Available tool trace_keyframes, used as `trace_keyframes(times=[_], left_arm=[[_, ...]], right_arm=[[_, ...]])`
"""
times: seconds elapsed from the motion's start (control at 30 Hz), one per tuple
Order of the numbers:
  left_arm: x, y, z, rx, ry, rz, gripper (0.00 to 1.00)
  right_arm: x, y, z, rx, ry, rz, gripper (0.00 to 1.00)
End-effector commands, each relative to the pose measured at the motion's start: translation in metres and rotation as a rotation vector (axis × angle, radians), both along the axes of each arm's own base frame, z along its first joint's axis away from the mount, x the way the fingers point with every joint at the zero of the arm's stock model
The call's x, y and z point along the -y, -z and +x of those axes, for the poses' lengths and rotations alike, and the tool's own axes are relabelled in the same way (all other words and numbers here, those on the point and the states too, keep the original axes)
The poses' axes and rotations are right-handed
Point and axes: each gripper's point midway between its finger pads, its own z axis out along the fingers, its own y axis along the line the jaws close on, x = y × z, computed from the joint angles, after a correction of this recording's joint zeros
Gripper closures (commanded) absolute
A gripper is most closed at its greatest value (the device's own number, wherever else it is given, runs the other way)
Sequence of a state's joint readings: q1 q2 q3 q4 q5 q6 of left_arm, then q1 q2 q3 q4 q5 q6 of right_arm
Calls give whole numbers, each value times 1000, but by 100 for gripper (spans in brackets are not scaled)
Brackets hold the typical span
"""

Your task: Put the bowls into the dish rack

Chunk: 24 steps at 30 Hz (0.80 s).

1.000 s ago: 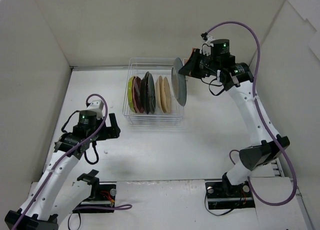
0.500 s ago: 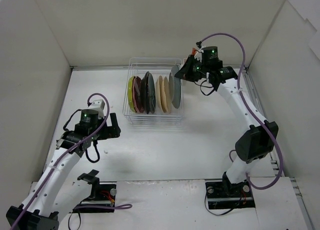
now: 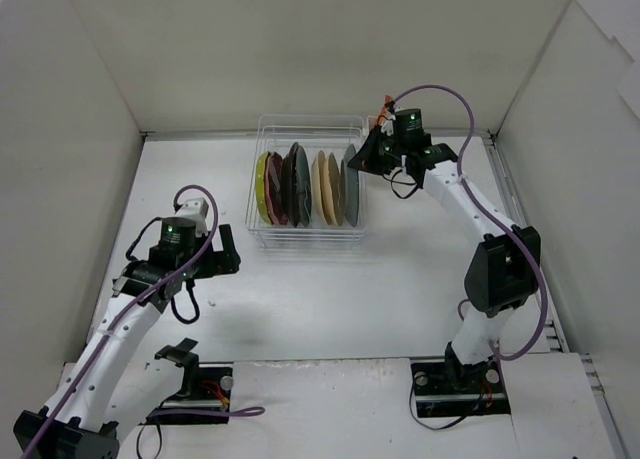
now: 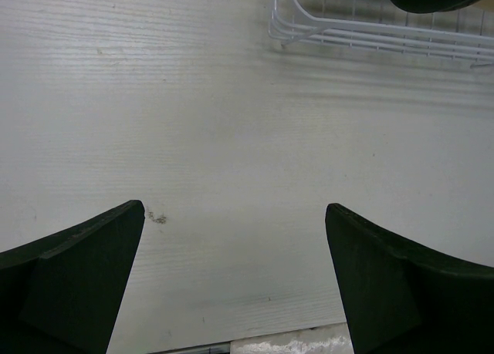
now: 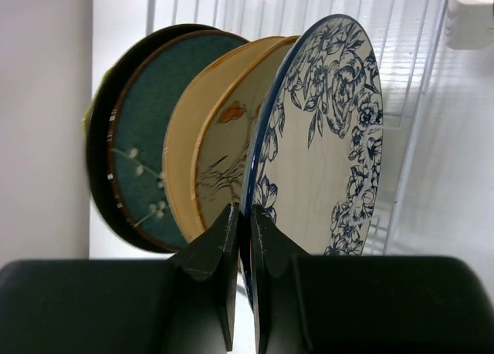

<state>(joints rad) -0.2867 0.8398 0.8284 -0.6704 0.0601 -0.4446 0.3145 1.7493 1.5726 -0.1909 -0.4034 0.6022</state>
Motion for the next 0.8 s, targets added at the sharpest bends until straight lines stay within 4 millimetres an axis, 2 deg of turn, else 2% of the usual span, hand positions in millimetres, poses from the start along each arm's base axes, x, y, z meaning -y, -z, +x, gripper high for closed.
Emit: trace_keyframes(times=[0.0, 0.2, 0.27, 0.3, 0.4, 0.43, 0.5, 0.53, 0.6, 0.63, 0.7, 0.73, 0.77], left_arm=[[0, -18, 15, 78, -1, -3, 1], [-2, -18, 15, 77, -10, -5, 1], [-2, -18, 15, 79, -9, -4, 1], [-3, -19, 15, 81, -13, -4, 1], [-3, -20, 14, 89, -13, -6, 1], [-3, -21, 14, 92, -15, -7, 1], [-3, -21, 13, 96, -16, -7, 1], [-3, -22, 13, 99, -16, -8, 1], [-4, -23, 13, 101, -19, -6, 1], [-4, -23, 13, 102, -19, -7, 1], [-4, -24, 13, 107, -18, -7, 1], [-4, -25, 12, 109, -19, -9, 1], [-4, -25, 12, 111, -19, -9, 0]], right_arm=[[-12, -46, 22, 199, -13, 65, 100], [-18, -31, 23, 197, -26, 22, 94], [-19, -32, 21, 201, -28, 19, 83], [-19, -31, 20, 197, -26, 18, 73], [-17, -41, 14, 224, -24, 14, 57], [-13, -50, 11, 242, -20, 13, 55], [-10, -55, 6, 254, -15, -2, 50], [-6, -65, 0, 271, -9, -6, 49], [4, -68, -7, 283, 9, -38, 45], [8, -81, -16, 313, 13, -40, 44], [19, -82, -25, 330, 26, -79, 39], [30, -93, -35, 353, 48, -95, 37], [34, -88, -41, 349, 50, -114, 36]])
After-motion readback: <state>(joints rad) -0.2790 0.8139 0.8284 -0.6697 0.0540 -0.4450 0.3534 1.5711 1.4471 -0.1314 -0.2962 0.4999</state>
